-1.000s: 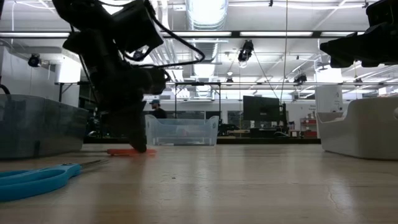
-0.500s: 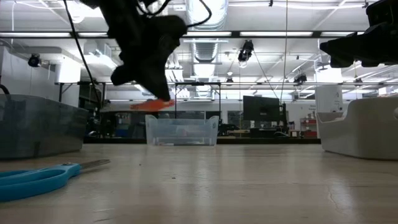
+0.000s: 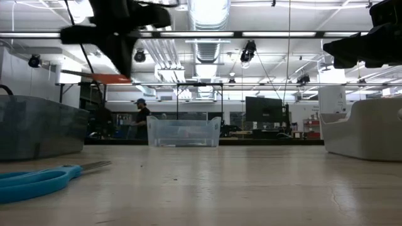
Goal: Pick & Place Paint Supplies
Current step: Put the orange scissors into the black bin
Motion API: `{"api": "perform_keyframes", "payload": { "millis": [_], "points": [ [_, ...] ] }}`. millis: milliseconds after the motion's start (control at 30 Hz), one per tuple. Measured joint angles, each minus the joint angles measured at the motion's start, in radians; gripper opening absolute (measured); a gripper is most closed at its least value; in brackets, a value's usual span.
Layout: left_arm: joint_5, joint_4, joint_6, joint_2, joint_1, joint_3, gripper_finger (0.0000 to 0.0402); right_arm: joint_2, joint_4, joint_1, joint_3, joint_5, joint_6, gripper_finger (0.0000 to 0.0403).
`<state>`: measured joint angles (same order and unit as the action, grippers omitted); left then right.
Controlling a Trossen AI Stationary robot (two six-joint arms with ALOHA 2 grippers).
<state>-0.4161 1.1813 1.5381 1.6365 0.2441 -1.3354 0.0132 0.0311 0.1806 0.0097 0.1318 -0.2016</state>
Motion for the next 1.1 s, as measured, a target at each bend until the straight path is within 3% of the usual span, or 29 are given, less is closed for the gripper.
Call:
{"api": "perform_keyframes", "payload": {
  "millis": [267,600,733,1100],
  "points": [
    [-0.056,0.280,0.440,-0.044,0.127,0.018,0.0007,0.002,0.000,0.000,0.000,0.000,0.000,0.0091],
    [-0.042,0.328,0.626,-0.095,0.116,0.155,0.0007,0.002,0.000,0.000,0.000,0.000,0.000,0.0091],
    [-0.032,0.278,0.710,-0.112,0.103,0.244,0.0007,0.002,0.000,0.000,0.000,0.000,0.000,0.0091],
    [0.006,-0.070,0.697,-0.219,0.047,0.569,0.0007,0.002,0.000,0.000,0.000,0.000,0.000,0.0091]
  ]
}}
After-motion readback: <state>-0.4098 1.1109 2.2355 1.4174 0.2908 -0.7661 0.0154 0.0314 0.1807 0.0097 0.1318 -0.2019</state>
